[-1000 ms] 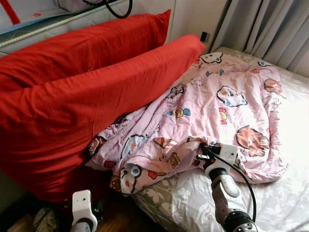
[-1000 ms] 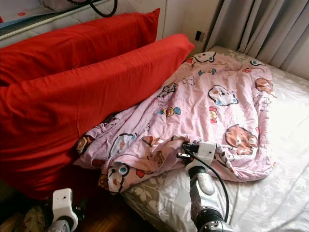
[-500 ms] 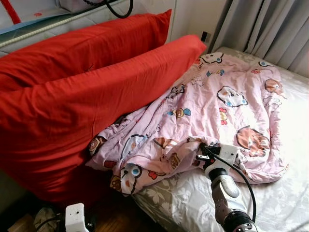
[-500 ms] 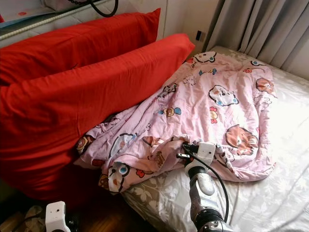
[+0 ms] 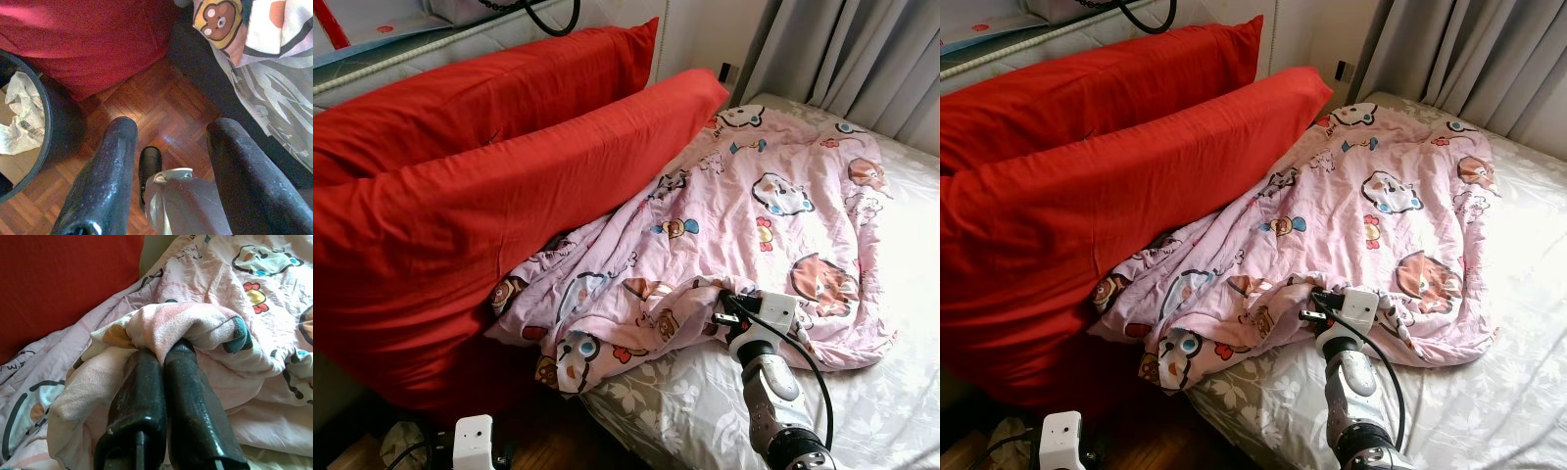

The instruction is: Clean up the room

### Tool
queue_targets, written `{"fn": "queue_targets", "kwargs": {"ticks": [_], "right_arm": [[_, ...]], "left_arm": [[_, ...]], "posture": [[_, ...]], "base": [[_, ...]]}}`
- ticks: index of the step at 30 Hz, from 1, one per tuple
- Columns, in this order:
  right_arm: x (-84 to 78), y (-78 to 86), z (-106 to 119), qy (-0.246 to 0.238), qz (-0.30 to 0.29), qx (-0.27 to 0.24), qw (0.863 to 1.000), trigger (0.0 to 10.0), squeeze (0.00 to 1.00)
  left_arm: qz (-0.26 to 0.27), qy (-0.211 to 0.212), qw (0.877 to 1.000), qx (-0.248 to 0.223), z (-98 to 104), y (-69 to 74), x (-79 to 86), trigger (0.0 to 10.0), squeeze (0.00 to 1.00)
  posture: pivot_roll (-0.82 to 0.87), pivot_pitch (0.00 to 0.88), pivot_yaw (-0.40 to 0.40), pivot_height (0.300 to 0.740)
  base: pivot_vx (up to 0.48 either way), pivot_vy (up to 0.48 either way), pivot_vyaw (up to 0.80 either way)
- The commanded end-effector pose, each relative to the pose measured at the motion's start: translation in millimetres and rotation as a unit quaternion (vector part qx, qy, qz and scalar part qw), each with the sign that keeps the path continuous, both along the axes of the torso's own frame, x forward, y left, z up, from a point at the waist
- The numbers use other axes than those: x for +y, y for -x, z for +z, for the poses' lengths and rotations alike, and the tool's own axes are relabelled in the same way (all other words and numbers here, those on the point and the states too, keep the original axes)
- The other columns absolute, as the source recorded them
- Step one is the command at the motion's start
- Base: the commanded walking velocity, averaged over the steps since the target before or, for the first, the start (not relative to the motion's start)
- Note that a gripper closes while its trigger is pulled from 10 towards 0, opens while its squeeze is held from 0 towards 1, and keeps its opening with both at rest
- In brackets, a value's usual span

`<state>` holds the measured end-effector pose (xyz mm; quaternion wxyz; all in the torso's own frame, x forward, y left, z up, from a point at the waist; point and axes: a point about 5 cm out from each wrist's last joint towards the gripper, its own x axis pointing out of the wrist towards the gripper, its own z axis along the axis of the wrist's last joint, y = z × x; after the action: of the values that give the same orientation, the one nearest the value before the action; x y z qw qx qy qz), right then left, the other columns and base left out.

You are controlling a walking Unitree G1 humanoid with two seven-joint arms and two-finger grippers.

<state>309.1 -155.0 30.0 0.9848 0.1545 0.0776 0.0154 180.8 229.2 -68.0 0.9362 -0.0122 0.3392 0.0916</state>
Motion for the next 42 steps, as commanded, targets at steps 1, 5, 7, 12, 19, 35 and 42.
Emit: {"fn": "queue_targets", "kwargs": {"ticks": [1, 5, 7, 12, 19, 35, 42], "right_arm": [[-6.0, 2.9, -2, -0.001, -0.017, -0.002, 1.0, 10.0, 0.0], [-6.8, 3.3, -2, 0.0, -0.019, -0.002, 1.0, 10.0, 0.0], [-7.4, 3.6, -2, 0.001, -0.021, -0.002, 1.0, 10.0, 0.0], [-7.6, 3.9, -3, 0.001, -0.024, 0.0, 1.0, 10.0, 0.0], [-8.7, 3.9, -3, 0.001, -0.029, 0.0, 1.0, 10.0, 0.0], [-19.6, 3.3, -1, 0.008, -0.052, -0.001, 0.999, 10.0, 0.0], [-22.6, 3.4, 0, 0.009, -0.061, -0.004, 0.998, 10.0, 0.0]], "left_arm": [[-0.009, -0.003, 1.0, 0.016, -5, 9.5, -0.9, 10.0, 0.0], [-0.01, -0.002, 1.0, 0.017, -5, 10.3, -1.4, 10.0, 0.0], [-0.01, -0.002, 1.0, 0.017, -6, 10.8, -1.6, 10.0, 0.0], [-0.009, -0.001, 1.0, 0.017, -6, 11.2, -1.7, 10.0, 0.0], [-0.008, -0.001, 1.0, 0.017, -6, 11.4, -1.3, 10.0, 0.0], [-0.006, 0.001, 1.0, 0.02, -7, 12.1, -1.9, 10.0, 0.0], [-0.007, 0.004, 1.0, 0.019, -6, 11.4, -2.4, 10.0, 0.0]], "posture": [[0.13, 0.14, -0.083, 0.74], [0.13, 0.135, -0.082, 0.74], [0.13, 0.134, -0.081, 0.74], [0.13, 0.137, -0.08, 0.74], [0.14, 0.149, -0.081, 0.74], [0.14, 0.163, -0.083, 0.74], [0.13, 0.171, -0.079, 0.74]], "base": [[0.0, 0.0, 0.0], [0.0, 0.0, 0.0], [-0.244, 0.0, 0.0], [-0.247, 0.0, 0.0], [-0.265, 0.0, 0.0], [-0.265, 0.0, 0.0], [-0.272, 0.0, 0.0]]}}
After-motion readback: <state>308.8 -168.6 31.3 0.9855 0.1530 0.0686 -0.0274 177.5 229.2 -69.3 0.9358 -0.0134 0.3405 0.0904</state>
